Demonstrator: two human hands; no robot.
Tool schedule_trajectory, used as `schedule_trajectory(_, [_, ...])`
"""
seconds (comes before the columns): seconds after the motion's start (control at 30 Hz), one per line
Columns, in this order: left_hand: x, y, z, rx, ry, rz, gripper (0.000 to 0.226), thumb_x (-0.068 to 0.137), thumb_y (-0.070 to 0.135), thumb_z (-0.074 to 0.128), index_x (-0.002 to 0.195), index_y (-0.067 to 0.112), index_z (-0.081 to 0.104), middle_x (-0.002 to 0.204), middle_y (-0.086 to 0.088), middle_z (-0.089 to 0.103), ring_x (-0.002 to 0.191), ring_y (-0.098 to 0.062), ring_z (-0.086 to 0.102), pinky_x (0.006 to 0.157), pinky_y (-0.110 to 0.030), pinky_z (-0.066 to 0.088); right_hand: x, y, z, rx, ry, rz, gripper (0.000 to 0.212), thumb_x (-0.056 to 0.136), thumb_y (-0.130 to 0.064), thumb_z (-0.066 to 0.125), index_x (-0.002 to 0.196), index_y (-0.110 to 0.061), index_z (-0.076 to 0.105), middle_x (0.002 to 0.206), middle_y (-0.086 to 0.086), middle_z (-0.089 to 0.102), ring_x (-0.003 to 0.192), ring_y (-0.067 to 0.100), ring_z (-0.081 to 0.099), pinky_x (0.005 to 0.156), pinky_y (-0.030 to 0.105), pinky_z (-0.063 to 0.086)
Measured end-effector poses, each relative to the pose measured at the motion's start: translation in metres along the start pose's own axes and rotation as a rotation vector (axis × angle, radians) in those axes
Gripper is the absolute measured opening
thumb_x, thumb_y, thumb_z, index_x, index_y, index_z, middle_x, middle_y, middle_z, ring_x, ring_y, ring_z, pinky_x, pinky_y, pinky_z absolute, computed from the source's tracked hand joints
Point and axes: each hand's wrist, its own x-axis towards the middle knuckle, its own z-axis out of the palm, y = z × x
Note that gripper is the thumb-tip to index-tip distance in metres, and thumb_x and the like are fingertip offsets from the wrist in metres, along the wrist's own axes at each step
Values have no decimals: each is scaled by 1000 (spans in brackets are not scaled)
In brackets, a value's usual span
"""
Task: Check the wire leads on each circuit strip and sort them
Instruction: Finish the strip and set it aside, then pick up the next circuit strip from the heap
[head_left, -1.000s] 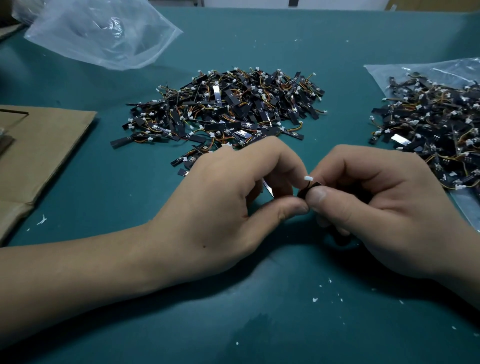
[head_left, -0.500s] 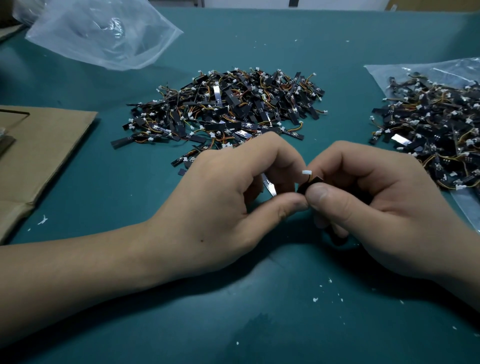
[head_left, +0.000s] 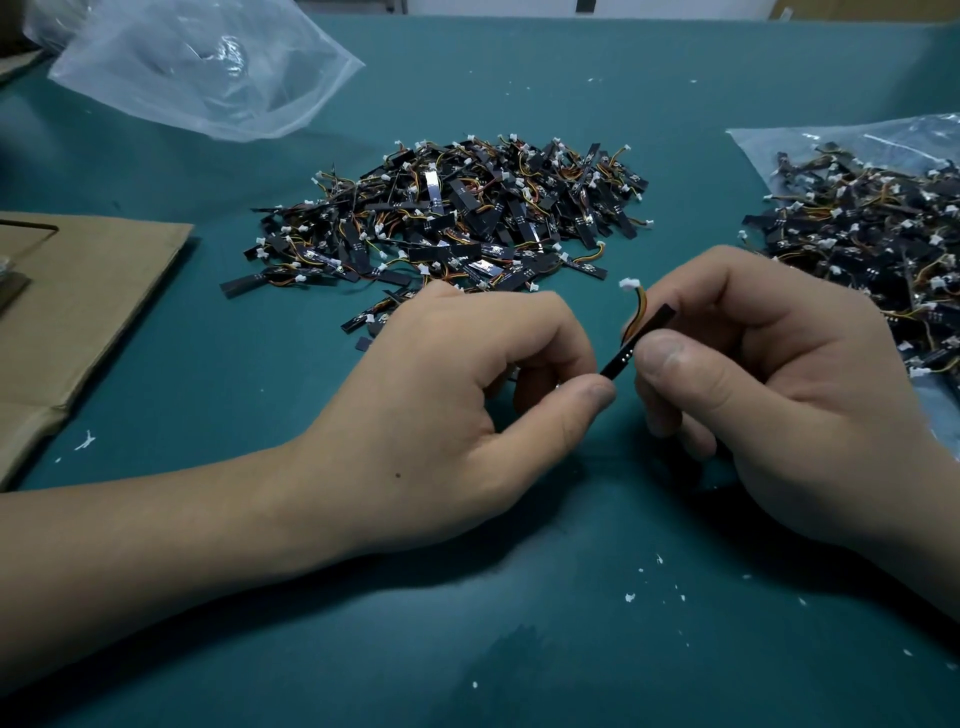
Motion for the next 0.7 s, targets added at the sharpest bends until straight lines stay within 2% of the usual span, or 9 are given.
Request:
schedule_trajectory(0.33, [-1, 0, 0, -21, -36, -17, 8, 91, 24, 71, 85, 21, 68, 67, 14, 60, 66, -1, 54, 69, -17, 38, 0, 0, 0, -21, -15, -7, 5, 96, -26, 62, 93, -21, 63, 61, 2, 62, 41, 9, 50, 45, 16, 41])
schedule_trajectory(0.43, [-1, 0, 0, -31, -39, -27, 6, 91, 25, 71, 87, 22, 68, 67, 11, 62, 65, -10, 58, 70, -18, 40, 0, 1, 0, -17, -14, -6, 6, 96, -25, 61, 94, -19, 62, 60, 2, 62, 40, 11, 49, 45, 17, 41])
schedule_trajectory(0.53, [0, 0, 0, -83, -49, -27, 4, 91, 20, 71, 90, 19, 68, 67, 10, 64, 59, -16, 59, 63, -20, 44, 0, 1, -1, -21, -15, -2, 9, 96, -25, 61, 94, -17, 63, 60, 2, 62, 40, 11, 50, 45, 17, 41])
schedule_trajectory(0.7, [0, -1, 0, -95, -54, -9, 4, 91, 17, 71, 89, 17, 68, 65, 8, 62, 58, -16, 57, 59, -25, 46, -1, -1, -1, -40, -37, -15, 7, 95, -23, 62, 94, -17, 63, 62, -1, 63, 45, 6, 53, 49, 14, 41])
